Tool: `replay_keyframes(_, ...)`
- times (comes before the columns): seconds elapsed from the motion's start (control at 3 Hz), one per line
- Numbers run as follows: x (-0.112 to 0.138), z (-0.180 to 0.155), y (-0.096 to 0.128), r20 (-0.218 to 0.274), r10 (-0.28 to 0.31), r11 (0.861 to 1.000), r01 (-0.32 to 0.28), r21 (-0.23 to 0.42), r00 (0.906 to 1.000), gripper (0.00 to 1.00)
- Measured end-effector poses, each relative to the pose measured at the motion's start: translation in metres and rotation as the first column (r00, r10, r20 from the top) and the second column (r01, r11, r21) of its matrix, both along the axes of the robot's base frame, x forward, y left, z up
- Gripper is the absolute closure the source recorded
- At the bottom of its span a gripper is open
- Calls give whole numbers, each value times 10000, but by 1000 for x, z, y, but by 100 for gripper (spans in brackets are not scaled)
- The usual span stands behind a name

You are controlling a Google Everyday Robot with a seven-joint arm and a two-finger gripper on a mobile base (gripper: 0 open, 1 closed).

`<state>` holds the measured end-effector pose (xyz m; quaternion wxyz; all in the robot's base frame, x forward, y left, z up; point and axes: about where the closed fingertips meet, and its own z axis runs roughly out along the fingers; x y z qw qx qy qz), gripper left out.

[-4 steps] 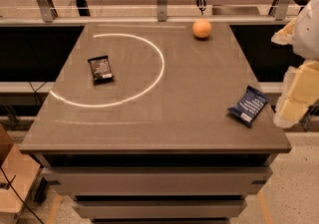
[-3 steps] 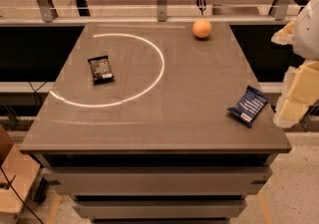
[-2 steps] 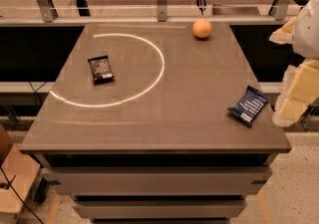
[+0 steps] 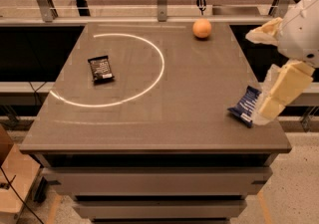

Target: Pick rxbar chocolate

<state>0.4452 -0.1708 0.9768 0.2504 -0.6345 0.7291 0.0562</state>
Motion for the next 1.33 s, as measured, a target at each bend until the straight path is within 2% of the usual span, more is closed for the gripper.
replay_keyframes(0.33, 16, 7, 52, 600, 894, 9847, -973, 1448, 9942, 0)
replay_keyframes(0.67, 16, 7, 52, 601, 895, 9846, -974, 1449, 9942, 0)
replay_keyframes(1.0, 24, -1, 66, 519, 925, 9803, -1001, 1700, 9944, 0)
replay_keyframes(1.33, 44, -14, 102, 437, 1442, 9655, -1502, 2128, 9886, 0)
